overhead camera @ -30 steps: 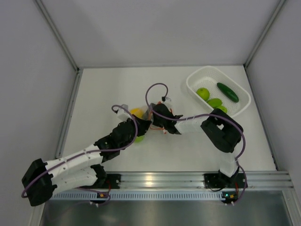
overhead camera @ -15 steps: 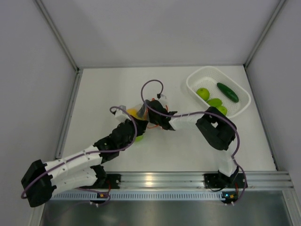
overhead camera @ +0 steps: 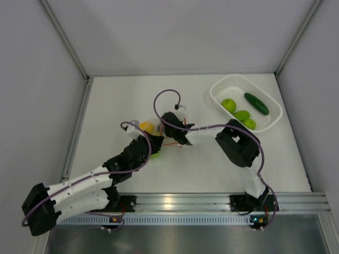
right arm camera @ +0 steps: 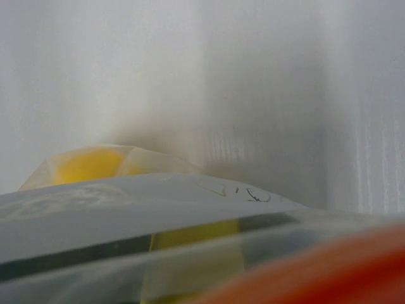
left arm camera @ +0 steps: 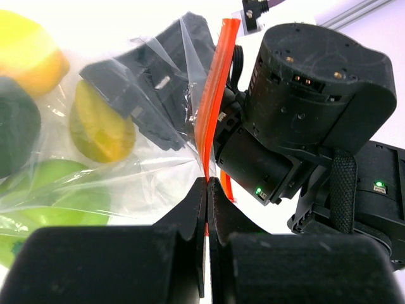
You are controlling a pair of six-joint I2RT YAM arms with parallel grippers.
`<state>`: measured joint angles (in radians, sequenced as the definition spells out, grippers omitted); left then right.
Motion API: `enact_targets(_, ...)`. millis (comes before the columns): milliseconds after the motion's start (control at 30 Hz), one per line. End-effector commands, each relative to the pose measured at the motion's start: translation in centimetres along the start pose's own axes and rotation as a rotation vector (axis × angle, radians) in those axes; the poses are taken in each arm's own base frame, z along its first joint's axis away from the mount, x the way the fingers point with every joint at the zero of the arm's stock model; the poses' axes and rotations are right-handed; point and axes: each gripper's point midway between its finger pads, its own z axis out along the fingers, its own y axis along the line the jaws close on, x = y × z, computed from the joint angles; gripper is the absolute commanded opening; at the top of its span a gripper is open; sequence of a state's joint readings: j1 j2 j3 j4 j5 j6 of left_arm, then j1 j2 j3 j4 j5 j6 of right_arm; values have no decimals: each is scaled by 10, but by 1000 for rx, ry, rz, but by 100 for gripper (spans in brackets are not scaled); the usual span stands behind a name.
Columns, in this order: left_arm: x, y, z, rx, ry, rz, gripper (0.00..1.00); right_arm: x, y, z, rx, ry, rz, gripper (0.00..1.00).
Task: Open the zip-top bag and remove the fake food
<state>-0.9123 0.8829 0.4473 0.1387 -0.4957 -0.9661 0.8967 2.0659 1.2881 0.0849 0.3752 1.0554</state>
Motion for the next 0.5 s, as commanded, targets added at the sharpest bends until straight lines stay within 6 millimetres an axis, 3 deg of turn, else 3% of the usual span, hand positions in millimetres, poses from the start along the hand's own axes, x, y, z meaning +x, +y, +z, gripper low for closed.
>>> enact_targets(0,-5,7,-2,-17,-29,15,0,10,-35,-5,92,11,-66,52)
enact_targets(167,-4,9,-1,-20,-24,13,0,9,-33,-14,64,13,-53,41)
enact_targets(467,-3,12,-1,-28,-26,14,0,-8,-11,-36,-27,-16,-49,20)
